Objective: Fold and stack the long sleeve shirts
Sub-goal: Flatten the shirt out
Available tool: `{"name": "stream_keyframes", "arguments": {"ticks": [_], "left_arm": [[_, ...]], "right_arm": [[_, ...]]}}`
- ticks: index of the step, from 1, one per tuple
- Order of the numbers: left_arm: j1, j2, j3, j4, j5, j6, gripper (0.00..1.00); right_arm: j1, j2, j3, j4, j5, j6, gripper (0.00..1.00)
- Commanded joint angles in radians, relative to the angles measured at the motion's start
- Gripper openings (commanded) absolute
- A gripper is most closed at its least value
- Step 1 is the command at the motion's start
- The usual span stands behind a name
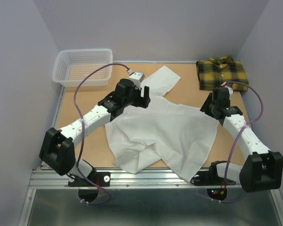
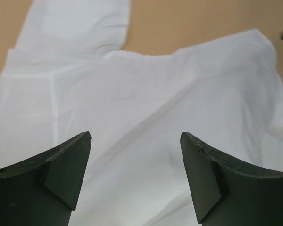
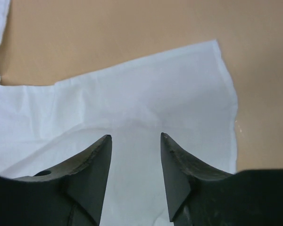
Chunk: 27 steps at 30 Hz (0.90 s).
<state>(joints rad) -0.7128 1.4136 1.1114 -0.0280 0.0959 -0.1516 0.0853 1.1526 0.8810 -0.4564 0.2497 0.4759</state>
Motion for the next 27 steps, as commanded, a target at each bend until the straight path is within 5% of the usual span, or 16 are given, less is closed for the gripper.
{"name": "stream_keyframes", "arguments": {"ticks": [1,17,27], "left_arm": [[0.145,0.054,-0.042,0.048,-0.151,-0.178,0.87],[0.386,0.213,-0.225,0.062,-0.102,-0.379,0.86],[0.533,0.114,-0.435,0.161,0.060,-0.551,0.86]], "right_arm": [[-0.002,0.073,-0.051,-0.016,-0.050,0.115,0.49],[-0.002,0.447,-0.008,0.206,-0.081,0.087,0.49],[-0.002,0.821,0.405,0.216,-0.030,-0.065,0.54]]}}
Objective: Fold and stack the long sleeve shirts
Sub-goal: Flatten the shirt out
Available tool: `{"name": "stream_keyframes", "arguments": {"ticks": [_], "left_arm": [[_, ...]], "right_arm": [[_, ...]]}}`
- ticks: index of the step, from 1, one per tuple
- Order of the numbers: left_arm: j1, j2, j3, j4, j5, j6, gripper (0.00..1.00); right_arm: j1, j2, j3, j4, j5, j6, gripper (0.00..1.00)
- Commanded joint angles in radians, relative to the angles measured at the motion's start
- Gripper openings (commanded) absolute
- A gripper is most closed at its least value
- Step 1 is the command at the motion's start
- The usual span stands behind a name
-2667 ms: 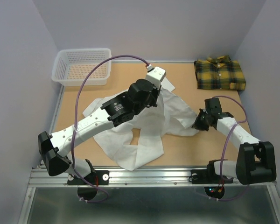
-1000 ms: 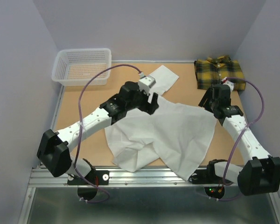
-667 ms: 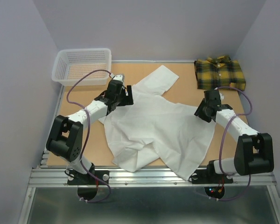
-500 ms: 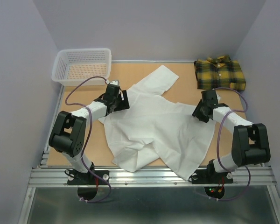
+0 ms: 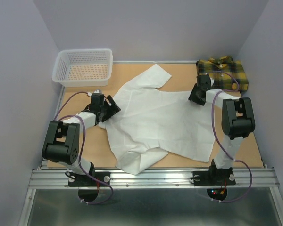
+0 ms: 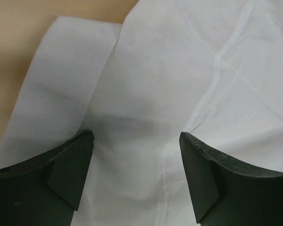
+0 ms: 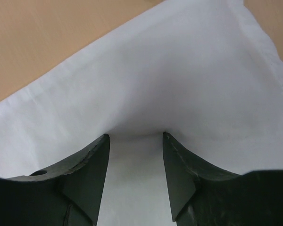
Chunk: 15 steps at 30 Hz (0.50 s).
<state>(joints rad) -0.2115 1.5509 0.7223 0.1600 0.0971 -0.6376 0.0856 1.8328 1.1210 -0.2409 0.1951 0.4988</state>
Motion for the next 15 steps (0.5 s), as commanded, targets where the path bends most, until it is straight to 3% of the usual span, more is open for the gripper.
{"name": "stream_keyframes", "arguments": {"ticks": [1,5,8,15], "left_arm": [[0.034,-0.026,-0.041,-0.024,0.068,-0.065,0.86],[0.035,-0.052,-0.001,-0.048,0.093,-0.047,0.87],[0.034,-0.100,0.019,-0.073,0.101,-0.042,0.87],[-0.066,-0.219,0.126,-0.154,-0.005,-0.004,0.87]], "right_arm": [[-0.004,0.173,0.166,0.000,0.023,-0.100,0.55],[-0.003,0.296,0.389,-0.001,0.014,-0.166,0.57],[-0.003,0.263,0.447,-0.005,-0.012,-0.178,0.59],[-0.003,0.024,0.301,-0.047,-0.033,-0.129,0.70]]}}
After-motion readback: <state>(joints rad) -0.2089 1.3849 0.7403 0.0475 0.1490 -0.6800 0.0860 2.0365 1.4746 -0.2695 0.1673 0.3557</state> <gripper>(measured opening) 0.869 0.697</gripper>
